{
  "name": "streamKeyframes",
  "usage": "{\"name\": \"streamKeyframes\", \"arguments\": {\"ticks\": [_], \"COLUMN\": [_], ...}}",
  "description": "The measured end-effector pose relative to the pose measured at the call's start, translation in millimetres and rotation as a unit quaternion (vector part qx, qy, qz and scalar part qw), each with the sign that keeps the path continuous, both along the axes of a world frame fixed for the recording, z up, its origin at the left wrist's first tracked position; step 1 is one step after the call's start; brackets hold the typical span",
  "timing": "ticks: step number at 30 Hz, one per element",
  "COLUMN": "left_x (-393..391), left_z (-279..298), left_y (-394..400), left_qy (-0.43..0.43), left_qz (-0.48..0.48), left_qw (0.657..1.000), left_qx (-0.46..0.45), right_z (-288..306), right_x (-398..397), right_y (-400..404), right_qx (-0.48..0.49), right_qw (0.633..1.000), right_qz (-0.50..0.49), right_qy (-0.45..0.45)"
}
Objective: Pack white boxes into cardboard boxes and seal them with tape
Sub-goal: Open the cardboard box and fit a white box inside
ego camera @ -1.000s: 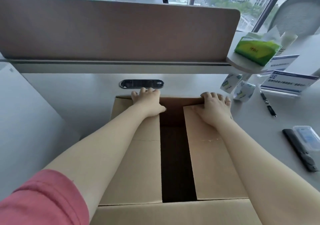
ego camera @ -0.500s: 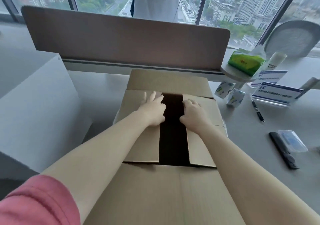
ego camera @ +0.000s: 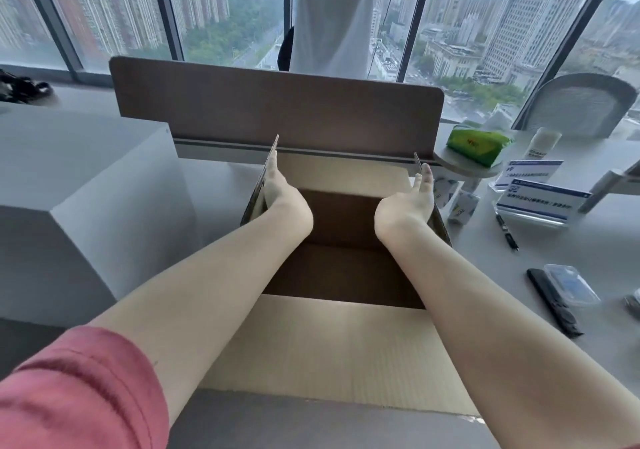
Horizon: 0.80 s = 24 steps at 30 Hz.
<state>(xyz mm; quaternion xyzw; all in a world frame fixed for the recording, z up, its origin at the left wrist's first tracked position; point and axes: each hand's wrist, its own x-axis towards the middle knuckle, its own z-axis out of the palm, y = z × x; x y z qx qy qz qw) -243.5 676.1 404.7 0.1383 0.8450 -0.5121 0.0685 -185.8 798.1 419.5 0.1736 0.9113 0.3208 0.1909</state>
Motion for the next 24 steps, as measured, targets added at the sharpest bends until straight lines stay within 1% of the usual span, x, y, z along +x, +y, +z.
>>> {"name": "streamKeyframes", "arguments": {"ticks": [1,3,6,9,13,14,16,19,20,22,24], "left_x": [-1,-2,3,1,-3,-4,-7,-8,-9,-12,-17], "left_z": [-9,-28,-50,-66,-80,-82,-85,-87,-87,-92,-97], "left_y": [-5,-16,-30,-41,-46,-46,-45,-45,-45,-46,-48], "left_qy": [0.007,0.015,0.027,-0.004,-0.058,-0.062,-0.054,-0.031,-0.028,-0.005,0.001], "left_qz": [0.019,0.045,0.053,0.097,0.149,0.154,0.155,0.180,0.187,0.167,0.154], "left_qw": [1.000,0.996,0.978,0.947,0.891,0.881,0.872,0.860,0.858,0.864,0.866], "left_qx": [0.008,0.075,0.198,0.305,0.424,0.444,0.461,0.476,0.477,0.476,0.476], "right_z": [-2,-11,-39,-66,-87,-90,-94,-97,-100,-105,-109], "right_x": [4,10,15,17,18,17,14,12,13,15,17], "right_y": [0,5,17,31,38,38,40,45,48,56,66], "right_qx": [-0.004,-0.010,-0.052,-0.105,-0.179,-0.196,-0.210,-0.205,-0.199,-0.193,-0.214], "right_qw": [1.000,0.999,0.994,0.984,0.968,0.963,0.954,0.951,0.951,0.950,0.939], "right_qz": [-0.012,-0.040,-0.097,-0.133,-0.139,-0.138,-0.141,-0.157,-0.157,-0.162,-0.167], "right_qy": [-0.018,-0.035,-0.002,0.046,0.108,0.126,0.158,0.172,0.175,0.186,0.211]}}
